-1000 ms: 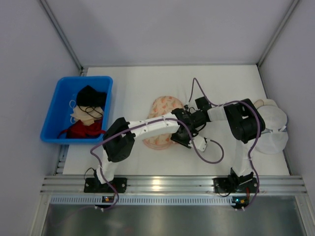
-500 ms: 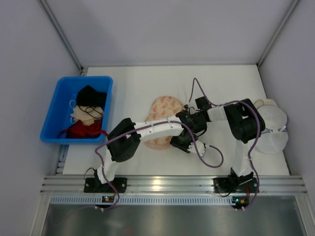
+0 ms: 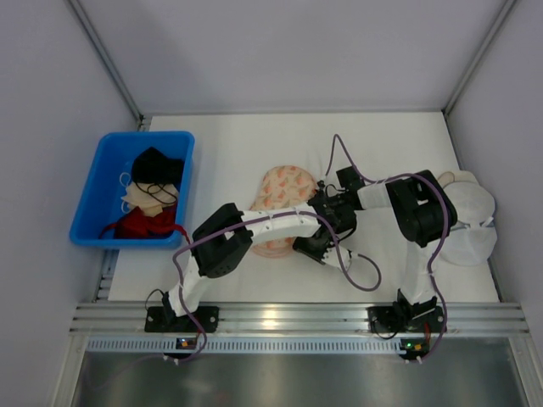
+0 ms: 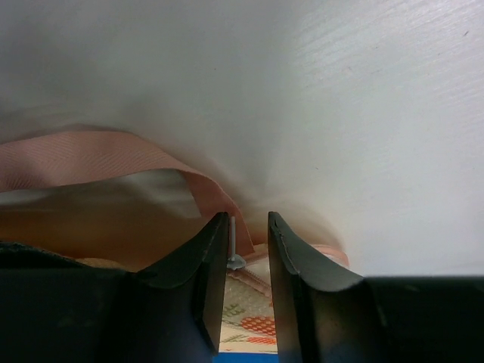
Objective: Place the bra in the laundry bag and zip it closed
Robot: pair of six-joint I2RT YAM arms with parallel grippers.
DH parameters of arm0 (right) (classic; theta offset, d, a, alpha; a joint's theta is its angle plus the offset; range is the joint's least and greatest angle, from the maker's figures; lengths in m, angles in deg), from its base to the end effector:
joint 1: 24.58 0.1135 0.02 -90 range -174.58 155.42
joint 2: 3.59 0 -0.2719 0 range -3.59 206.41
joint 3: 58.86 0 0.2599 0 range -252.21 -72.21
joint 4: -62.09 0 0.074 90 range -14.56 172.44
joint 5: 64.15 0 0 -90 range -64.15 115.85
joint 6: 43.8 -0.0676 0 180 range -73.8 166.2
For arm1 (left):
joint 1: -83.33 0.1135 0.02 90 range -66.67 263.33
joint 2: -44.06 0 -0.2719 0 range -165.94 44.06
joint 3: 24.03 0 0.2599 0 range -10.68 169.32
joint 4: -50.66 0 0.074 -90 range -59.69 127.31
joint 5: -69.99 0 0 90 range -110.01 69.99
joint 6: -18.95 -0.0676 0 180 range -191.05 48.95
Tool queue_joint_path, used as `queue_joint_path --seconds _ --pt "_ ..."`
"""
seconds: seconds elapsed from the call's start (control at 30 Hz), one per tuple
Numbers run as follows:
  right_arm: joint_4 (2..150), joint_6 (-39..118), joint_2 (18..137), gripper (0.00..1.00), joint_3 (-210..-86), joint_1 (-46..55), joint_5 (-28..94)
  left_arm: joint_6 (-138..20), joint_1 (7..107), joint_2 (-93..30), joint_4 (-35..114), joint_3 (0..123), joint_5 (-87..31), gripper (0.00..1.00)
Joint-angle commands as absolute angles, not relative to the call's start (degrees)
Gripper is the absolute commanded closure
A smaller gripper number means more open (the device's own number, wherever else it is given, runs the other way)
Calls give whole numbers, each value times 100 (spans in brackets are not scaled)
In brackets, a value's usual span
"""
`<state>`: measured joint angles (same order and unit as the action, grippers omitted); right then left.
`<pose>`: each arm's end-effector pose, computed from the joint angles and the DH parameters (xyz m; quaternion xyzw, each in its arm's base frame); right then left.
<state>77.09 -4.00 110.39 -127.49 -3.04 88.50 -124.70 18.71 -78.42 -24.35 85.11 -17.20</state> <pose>0.3176 0.1899 0.0857 -0.0755 -0.8330 -0.5353 0.1174 0.1843 -0.3807 0.1414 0.8579 0.5131 0.0230 0.0167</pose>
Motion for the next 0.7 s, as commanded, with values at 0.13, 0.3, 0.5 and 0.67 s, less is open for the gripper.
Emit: queue_joint_path --seconds 0.13,0.3,0.5,0.67 --pt "7606 -434 10882 100 -12793 -296 8939 -12581 1865 -7793 -2377 8258 -1622 81" --pt "7763 -311 10935 100 -12916 -314 8913 -12563 1856 -7547 -2386 8038 -1833 100" --pt "7861 -179 10970 100 -12977 -358 8843 -12572 1838 -7249 -2386 7721 -1974 100" --pt "8028 -65 11032 100 -13083 -401 8816 -12528 1680 -7002 -2377 7598 -2264 100"
